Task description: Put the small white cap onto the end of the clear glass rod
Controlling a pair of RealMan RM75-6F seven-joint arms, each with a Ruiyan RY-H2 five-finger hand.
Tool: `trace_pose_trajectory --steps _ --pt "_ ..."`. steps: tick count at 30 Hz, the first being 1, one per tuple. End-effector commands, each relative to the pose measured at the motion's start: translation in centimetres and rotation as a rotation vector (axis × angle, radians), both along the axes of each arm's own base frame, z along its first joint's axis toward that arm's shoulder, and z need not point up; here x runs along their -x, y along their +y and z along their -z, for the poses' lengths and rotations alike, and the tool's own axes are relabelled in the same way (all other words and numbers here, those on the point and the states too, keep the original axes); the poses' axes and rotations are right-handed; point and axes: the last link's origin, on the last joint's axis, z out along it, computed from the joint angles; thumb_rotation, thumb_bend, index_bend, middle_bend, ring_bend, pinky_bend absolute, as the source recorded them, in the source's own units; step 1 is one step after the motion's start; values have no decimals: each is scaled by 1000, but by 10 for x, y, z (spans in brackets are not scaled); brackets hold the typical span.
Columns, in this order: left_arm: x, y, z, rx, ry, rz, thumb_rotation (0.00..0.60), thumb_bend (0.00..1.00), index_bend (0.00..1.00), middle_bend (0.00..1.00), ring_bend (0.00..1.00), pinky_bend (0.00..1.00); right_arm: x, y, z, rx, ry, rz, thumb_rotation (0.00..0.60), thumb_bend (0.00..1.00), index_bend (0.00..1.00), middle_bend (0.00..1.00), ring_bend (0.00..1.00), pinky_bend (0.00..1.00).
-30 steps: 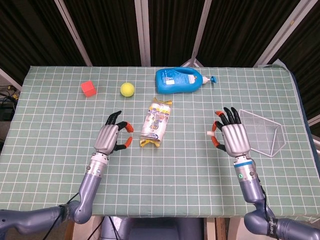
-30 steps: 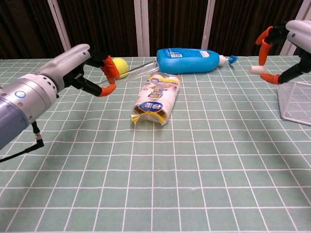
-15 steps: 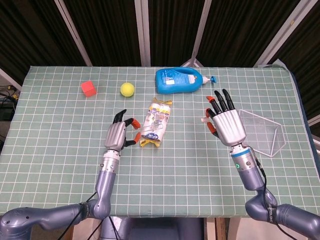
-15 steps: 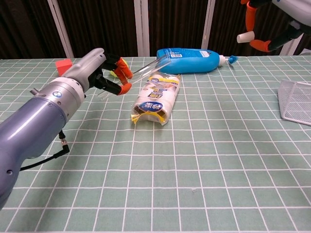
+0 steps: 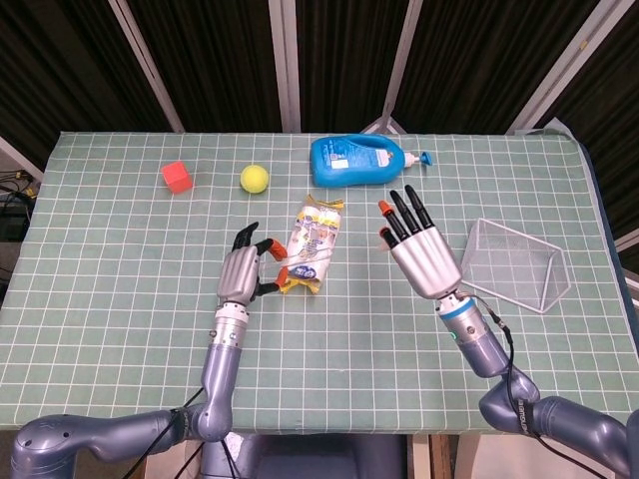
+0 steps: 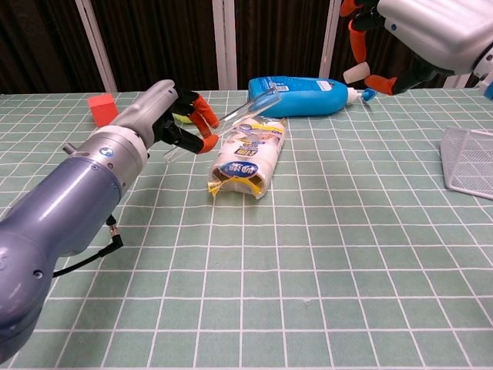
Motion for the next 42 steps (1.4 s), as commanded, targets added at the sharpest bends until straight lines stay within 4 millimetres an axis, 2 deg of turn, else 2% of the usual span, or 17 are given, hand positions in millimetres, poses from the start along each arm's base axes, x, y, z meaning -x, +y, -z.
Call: trace_pose_trajectory --steps 1,15,42 --pt "-2 0 0 -1 -3 -1 600 623 556 485 58 0 -3 1 4 0 -1 -11 600 387 599 222 93 0" --pt "-11 -6 9 10 -26 -16 600 623 556 487 59 0 -19 3 18 8 -7 -43 600 386 599 222 93 0" --pt "-15 -2 11 7 -55 -47 600 623 558 490 68 0 -31 -1 40 13 -19 -21 600 388 599 222 93 0"
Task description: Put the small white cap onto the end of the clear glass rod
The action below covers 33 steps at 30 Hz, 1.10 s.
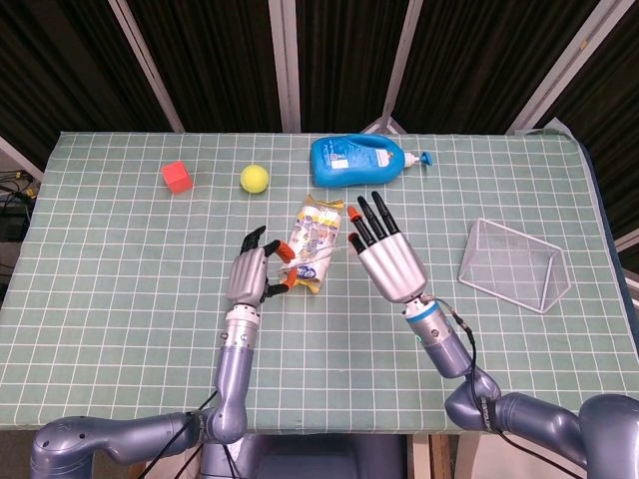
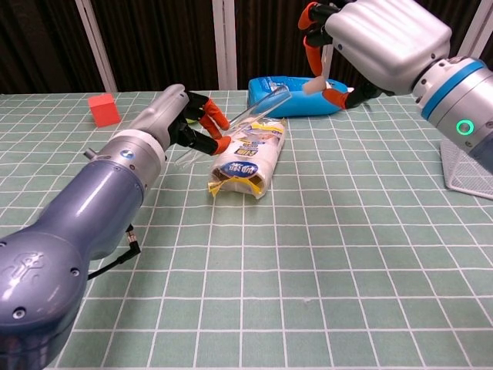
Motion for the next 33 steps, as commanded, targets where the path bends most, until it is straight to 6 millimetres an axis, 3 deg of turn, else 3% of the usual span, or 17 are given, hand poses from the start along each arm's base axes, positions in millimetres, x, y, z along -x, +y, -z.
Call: trace_pose_trajectory --steps 1,33 --pt "0 -1 0 2 -3 2 600 623 558 490 68 0 -1 -1 0 2 -2 1 600 388 599 222 93 0" --pt "-3 -3 9 20 -17 5 600 624 558 490 68 0 -1 -1 3 1 -2 12 600 390 599 222 93 0"
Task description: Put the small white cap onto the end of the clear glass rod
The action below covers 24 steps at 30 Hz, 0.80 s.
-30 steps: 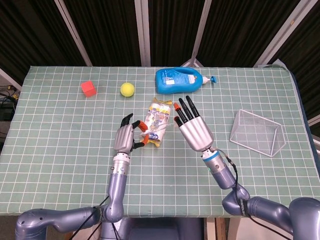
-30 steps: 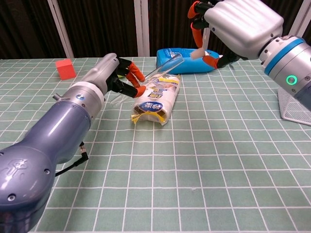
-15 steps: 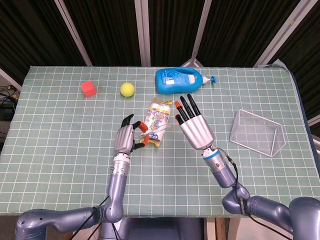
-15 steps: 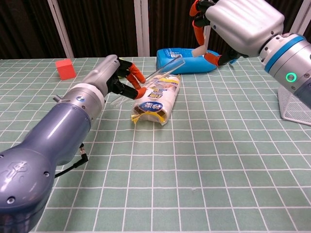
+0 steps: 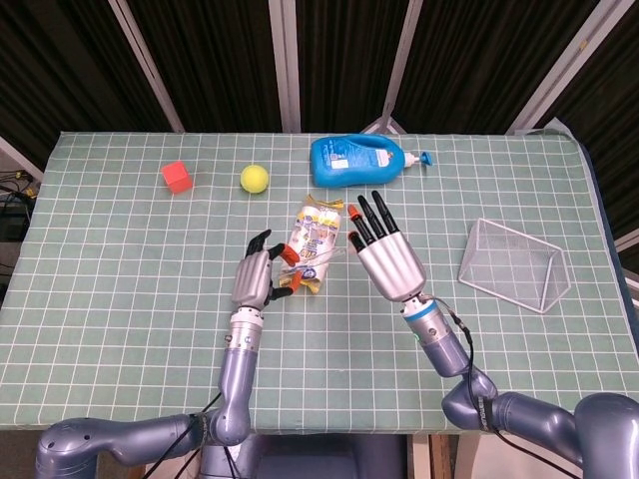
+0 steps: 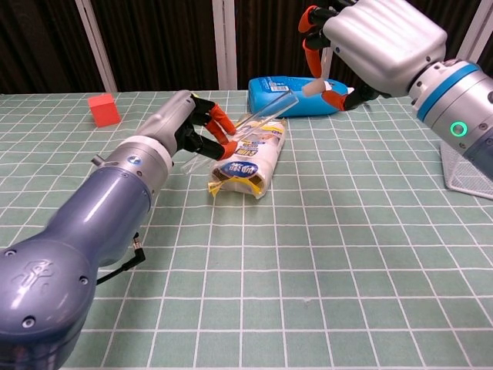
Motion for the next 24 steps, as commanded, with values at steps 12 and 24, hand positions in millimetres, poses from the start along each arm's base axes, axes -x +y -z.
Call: trace_pose_trajectory --steps 12,24 --pt "-2 -1 4 7 1 5 600 623 559 490 69 0 -2 3 5 -14 -15 -2 600 390 599 222 93 0" --pt "-3 -3 8 15 -5 10 600 623 560 490 69 0 1 2 6 -14 -9 9 600 390 599 222 93 0"
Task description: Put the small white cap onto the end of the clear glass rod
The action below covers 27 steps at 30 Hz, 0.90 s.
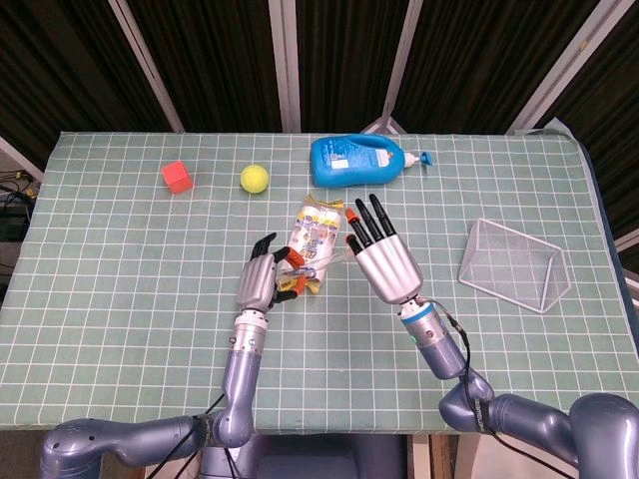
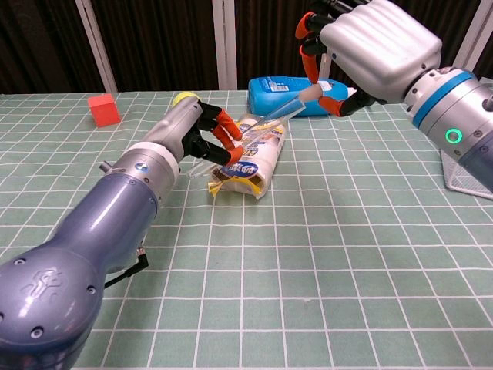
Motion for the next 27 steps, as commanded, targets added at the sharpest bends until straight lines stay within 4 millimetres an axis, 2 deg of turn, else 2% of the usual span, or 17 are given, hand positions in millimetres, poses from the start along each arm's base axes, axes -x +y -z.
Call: trace_pose_trajectory --steps 1,27 --pt "0 0 1 1 -2 -1 600 623 560 490 69 0 0 0 0 -2 1 0 600 390 599 222 93 0" --pt "-7 -3 2 3 -16 18 600 624 560 490 70 0 0 5 5 -20 -8 -5 600 391 599 222 93 0"
